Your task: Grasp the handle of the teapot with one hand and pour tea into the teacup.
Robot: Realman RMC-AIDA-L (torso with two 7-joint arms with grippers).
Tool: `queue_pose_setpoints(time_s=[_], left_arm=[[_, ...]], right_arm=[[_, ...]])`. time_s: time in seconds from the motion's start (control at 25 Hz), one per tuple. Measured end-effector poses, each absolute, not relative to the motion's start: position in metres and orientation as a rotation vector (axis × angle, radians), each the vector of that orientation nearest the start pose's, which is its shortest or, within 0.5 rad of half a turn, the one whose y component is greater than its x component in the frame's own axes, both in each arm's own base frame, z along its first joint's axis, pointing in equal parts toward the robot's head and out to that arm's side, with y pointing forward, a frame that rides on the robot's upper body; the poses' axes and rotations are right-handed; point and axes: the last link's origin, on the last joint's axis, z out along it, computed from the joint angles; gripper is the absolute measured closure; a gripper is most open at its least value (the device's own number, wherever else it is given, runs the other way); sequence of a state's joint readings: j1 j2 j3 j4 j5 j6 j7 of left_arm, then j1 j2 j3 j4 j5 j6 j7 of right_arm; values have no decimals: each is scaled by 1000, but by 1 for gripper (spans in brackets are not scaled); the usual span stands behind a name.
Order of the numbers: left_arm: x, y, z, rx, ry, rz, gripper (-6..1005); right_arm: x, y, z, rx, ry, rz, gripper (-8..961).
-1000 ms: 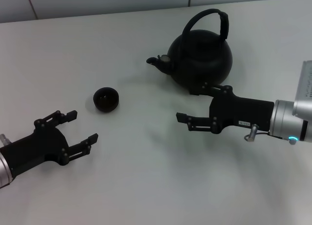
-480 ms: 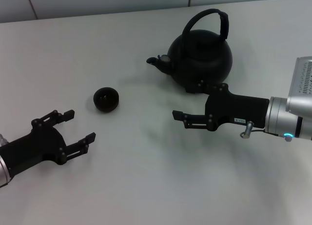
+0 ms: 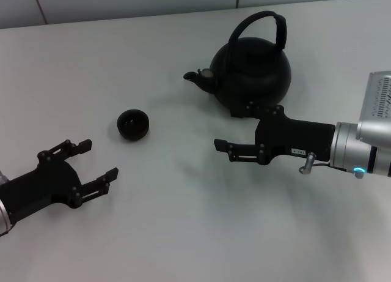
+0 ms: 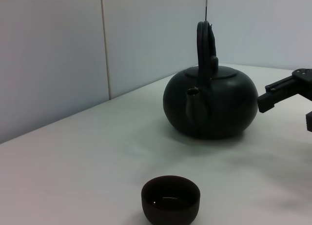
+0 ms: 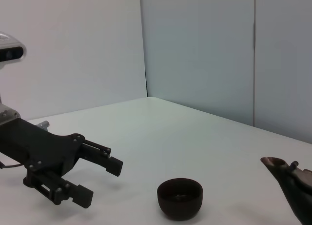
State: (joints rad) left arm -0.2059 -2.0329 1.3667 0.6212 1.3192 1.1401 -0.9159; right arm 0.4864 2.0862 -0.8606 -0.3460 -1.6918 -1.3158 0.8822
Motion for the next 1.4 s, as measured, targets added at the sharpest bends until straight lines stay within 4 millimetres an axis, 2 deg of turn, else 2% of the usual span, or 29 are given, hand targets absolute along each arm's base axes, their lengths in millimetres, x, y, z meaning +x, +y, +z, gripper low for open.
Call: queue_pose_setpoints(time_s=[1.4], left_arm=[[-321, 273, -36, -2508, -416, -525, 200]], right_arm=[[286, 313, -54, -2580, 407, 686, 128]])
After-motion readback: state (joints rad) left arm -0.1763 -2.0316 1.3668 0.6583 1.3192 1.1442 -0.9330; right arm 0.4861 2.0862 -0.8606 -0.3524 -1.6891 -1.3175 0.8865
